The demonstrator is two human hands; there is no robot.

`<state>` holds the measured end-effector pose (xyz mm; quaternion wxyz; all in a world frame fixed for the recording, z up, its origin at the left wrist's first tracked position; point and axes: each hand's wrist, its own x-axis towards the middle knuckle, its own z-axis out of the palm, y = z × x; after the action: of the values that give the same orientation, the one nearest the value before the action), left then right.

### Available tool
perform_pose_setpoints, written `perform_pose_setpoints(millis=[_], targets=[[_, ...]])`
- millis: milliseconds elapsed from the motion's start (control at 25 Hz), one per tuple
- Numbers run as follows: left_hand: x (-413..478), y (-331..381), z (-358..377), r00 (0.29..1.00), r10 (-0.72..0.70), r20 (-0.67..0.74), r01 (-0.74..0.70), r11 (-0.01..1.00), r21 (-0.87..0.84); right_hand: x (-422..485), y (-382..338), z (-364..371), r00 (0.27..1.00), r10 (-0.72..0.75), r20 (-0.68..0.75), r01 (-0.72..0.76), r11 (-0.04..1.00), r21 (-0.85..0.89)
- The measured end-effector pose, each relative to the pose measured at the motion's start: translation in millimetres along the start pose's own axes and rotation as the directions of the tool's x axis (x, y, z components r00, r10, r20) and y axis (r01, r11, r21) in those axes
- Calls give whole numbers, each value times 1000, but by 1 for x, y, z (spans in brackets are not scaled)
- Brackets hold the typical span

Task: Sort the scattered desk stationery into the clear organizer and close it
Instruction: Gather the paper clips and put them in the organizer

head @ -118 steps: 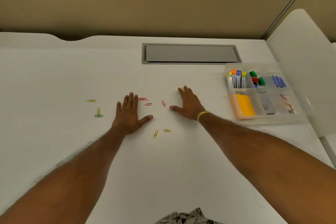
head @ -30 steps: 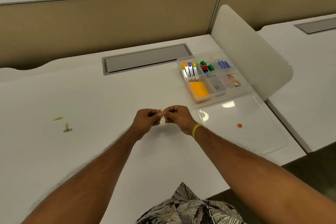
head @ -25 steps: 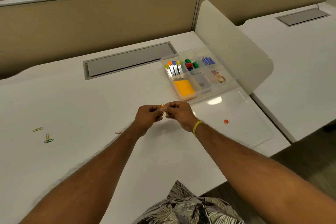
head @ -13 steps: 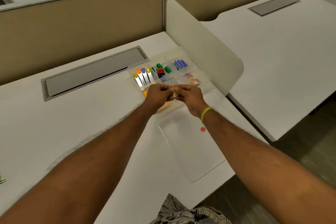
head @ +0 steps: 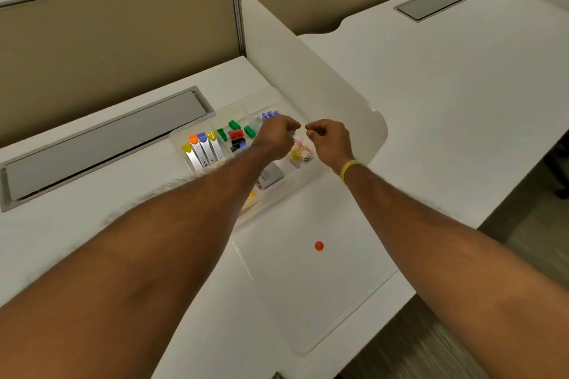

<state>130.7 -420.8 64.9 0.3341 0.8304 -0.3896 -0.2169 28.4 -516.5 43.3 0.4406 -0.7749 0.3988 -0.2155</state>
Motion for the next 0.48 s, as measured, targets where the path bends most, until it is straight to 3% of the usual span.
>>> perform_pose_setpoints(millis=[280, 480], targets=[[-32, -27, -14, 997, 13, -81, -6, 996, 84, -19, 6, 3, 997, -77, -2, 77, 996, -54], [-86, -55, -31, 993, -6, -120, 29, 980, 195, -61, -5, 25, 959, -209, 191, 229, 970, -86]])
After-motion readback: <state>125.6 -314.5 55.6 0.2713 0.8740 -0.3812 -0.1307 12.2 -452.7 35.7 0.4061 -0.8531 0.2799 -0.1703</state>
